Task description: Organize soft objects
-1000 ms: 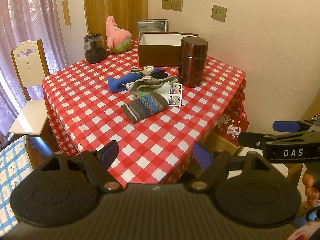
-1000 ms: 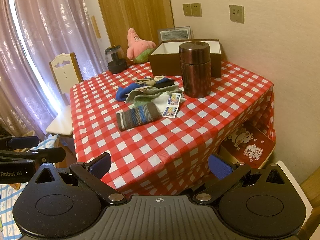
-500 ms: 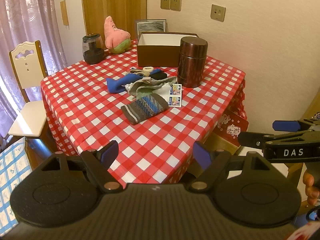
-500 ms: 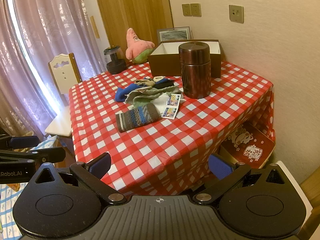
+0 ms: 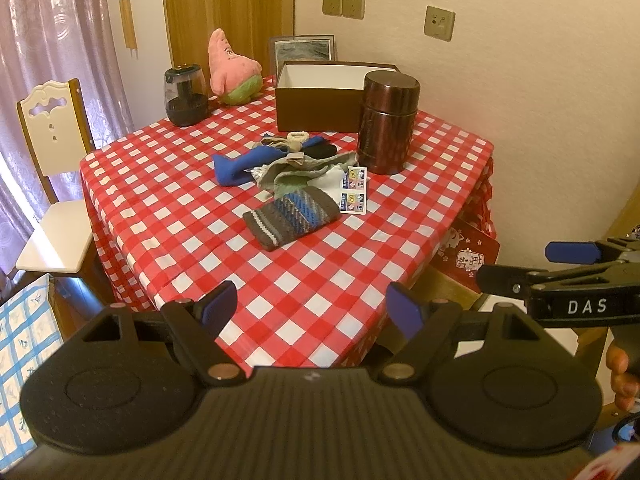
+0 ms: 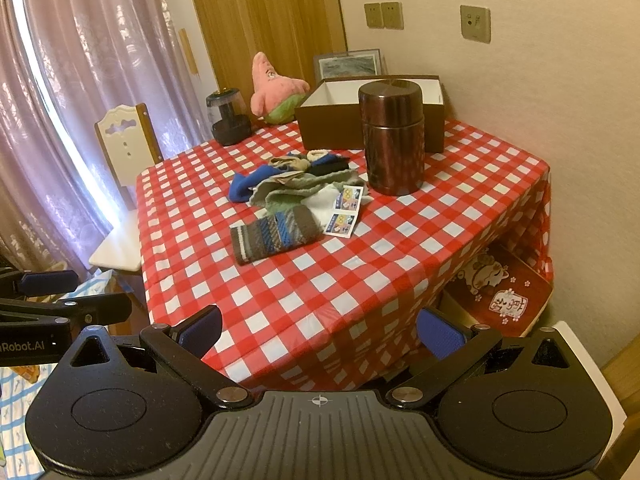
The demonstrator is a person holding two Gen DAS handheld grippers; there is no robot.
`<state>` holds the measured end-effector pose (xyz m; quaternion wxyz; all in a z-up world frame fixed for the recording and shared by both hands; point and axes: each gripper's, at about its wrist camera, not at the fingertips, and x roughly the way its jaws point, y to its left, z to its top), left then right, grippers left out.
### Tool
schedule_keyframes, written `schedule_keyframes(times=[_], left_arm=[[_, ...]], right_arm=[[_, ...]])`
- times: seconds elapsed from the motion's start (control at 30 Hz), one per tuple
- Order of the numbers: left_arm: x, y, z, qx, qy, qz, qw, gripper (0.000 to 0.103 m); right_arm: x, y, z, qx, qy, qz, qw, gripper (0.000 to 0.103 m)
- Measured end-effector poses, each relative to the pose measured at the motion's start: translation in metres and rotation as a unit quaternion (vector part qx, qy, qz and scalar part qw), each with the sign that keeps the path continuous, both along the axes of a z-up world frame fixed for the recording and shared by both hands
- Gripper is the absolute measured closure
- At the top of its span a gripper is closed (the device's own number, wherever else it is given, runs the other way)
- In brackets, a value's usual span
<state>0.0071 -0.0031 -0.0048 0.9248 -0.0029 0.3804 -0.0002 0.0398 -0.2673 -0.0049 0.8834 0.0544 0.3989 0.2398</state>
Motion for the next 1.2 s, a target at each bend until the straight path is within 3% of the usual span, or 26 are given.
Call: schedule_keyframes(times=[1.03, 1.2], left_arm=[[-0.003, 0.004, -0.003, -0.001, -0.001, -0.005, 1.0000, 0.023], [-0.003, 0.010, -0.004, 0.002, -0.001, -0.011, 0.9999, 0.023]], right_arm=[[0.035, 0.020, -0.015, 0.000, 0.006, -0.008, 1.000, 0.000], [0.043, 0.028, -0.021, 0.018, 0.017, -0.008, 1.000, 0.000]])
